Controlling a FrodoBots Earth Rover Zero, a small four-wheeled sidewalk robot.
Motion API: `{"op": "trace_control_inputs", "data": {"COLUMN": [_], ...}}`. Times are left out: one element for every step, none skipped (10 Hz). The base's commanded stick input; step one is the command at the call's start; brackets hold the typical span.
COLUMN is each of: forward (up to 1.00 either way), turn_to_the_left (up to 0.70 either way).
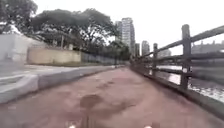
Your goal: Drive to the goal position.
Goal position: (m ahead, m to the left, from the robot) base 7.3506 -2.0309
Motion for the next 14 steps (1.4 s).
{"op": "trace_control_inputs", "data": {"forward": [1.00,1.00,1.00,1.00,1.00,1.00,1.00,1.00,1.00,1.00,1.00,1.00,1.00,1.00], "turn_to_the_left": [-0.10,0.03,0.03,0.03,0.03,0.03,-0.14,-0.37,-0.33,0.03,0.03,0.03,0.03,0.03]}}
